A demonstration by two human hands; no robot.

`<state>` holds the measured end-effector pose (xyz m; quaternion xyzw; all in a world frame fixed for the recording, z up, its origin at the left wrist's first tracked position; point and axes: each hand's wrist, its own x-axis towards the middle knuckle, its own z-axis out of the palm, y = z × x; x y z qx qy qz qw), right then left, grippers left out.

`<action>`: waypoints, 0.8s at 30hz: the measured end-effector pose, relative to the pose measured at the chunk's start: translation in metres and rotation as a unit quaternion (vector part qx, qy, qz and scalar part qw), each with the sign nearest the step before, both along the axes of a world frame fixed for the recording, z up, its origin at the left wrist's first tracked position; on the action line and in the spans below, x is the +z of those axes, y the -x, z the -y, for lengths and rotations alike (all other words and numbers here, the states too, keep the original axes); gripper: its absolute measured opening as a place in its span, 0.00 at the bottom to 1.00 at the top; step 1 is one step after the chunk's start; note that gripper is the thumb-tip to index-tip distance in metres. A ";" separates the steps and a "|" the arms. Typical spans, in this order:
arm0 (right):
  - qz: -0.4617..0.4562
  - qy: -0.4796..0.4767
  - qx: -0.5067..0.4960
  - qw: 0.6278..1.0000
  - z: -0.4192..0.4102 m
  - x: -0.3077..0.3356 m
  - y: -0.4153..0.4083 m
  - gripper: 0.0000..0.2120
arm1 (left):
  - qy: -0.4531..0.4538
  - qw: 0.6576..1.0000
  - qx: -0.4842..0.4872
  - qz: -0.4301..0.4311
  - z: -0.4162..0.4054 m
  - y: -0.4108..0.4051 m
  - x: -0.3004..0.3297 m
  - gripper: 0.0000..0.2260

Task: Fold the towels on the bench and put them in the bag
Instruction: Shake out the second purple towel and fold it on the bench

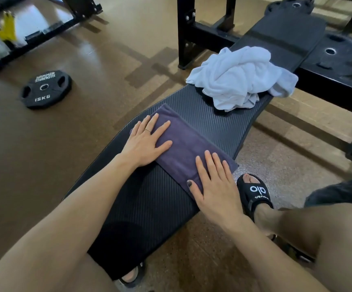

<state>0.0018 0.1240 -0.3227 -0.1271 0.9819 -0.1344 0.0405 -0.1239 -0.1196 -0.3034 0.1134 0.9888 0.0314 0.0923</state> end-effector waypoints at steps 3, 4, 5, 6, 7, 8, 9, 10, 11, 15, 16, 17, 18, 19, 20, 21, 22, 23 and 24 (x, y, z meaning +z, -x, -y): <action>-0.004 0.046 -0.052 0.998 -0.015 0.012 0.007 0.31 | -0.057 0.991 0.117 -0.034 0.004 -0.005 0.005 0.34; -0.014 0.066 -0.089 0.994 -0.022 0.015 0.011 0.30 | -0.088 0.980 0.174 -0.043 0.006 -0.006 0.008 0.35; -0.013 0.097 -0.128 0.987 -0.028 0.017 0.017 0.30 | -0.114 0.966 0.228 -0.044 0.009 -0.007 0.010 0.36; 0.006 0.139 -0.170 0.976 -0.034 0.018 0.024 0.29 | -0.129 0.954 0.266 -0.039 0.012 -0.007 0.012 0.37; 0.035 0.192 -0.206 0.959 -0.039 0.018 0.030 0.28 | -0.138 0.947 0.288 -0.030 0.015 -0.006 0.014 0.37; 0.065 0.237 -0.238 0.940 -0.043 0.018 0.037 0.28 | -0.152 0.941 0.301 -0.015 0.018 -0.004 0.017 0.36; 0.081 0.271 -0.262 0.922 -0.045 0.020 0.042 0.27 | -0.175 0.933 0.313 0.003 0.020 -0.002 0.021 0.34; 0.094 0.291 -0.287 0.908 -0.047 0.021 0.046 0.27 | -0.207 0.921 0.328 0.025 0.021 0.001 0.024 0.31; 0.108 0.307 -0.306 0.895 -0.048 0.022 0.049 0.27 | -0.239 0.907 0.343 0.048 0.022 0.003 0.028 0.28; 0.171 0.337 -0.349 0.858 -0.048 0.024 0.054 0.26 | -0.327 0.864 0.373 0.089 0.019 0.010 0.035 0.14; 0.179 0.340 -0.354 0.853 -0.049 0.021 0.055 0.26 | -0.338 0.859 0.375 0.090 0.016 0.010 0.037 0.12; 0.184 0.343 -0.352 0.851 -0.049 0.020 0.056 0.26 | -0.340 0.860 0.373 0.082 0.015 0.011 0.038 0.12; 0.192 0.343 -0.350 0.850 -0.048 0.023 0.055 0.25 | -0.339 0.862 0.370 0.071 0.014 0.011 0.040 0.11; 0.201 0.349 -0.349 0.846 -0.046 0.028 0.053 0.24 | -0.344 0.862 0.368 0.060 0.013 0.012 0.041 0.11; 0.210 0.360 -0.348 0.840 -0.041 0.035 0.048 0.22 | -0.357 0.857 0.367 0.055 0.013 0.011 0.043 0.11; 0.221 0.376 -0.346 0.831 -0.036 0.041 0.041 0.20 | -0.374 0.850 0.367 0.057 0.014 0.010 0.045 0.13; 0.236 0.391 -0.343 0.821 -0.030 0.045 0.033 0.19 | -0.386 0.843 0.369 0.060 0.017 0.009 0.046 0.15; 0.251 0.404 -0.336 0.813 -0.025 0.047 0.024 0.18 | -0.389 0.842 0.370 0.059 0.022 0.007 0.046 0.17; 0.270 0.413 -0.328 0.806 -0.018 0.047 0.014 0.18 | -0.384 0.844 0.371 0.057 0.027 0.005 0.047 0.18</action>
